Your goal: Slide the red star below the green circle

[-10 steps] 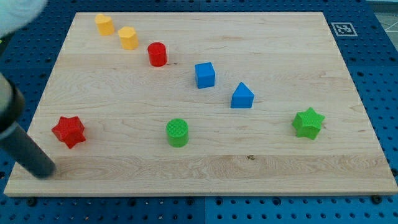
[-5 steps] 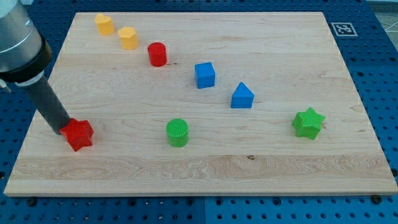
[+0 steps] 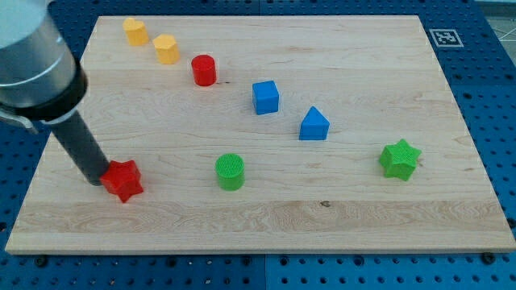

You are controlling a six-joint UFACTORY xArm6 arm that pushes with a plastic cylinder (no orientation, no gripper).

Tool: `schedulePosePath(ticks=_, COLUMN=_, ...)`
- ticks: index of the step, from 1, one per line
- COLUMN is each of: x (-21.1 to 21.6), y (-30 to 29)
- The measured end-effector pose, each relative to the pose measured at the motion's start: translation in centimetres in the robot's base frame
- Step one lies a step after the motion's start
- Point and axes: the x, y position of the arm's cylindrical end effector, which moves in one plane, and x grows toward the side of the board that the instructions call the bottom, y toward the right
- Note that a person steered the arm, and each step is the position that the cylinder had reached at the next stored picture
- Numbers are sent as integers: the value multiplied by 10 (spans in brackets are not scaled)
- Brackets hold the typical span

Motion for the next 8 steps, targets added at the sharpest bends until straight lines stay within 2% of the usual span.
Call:
schedulePosePath(ticks=2, x=23, y=29)
schedulePosePath(ticks=8, x=25, y=187)
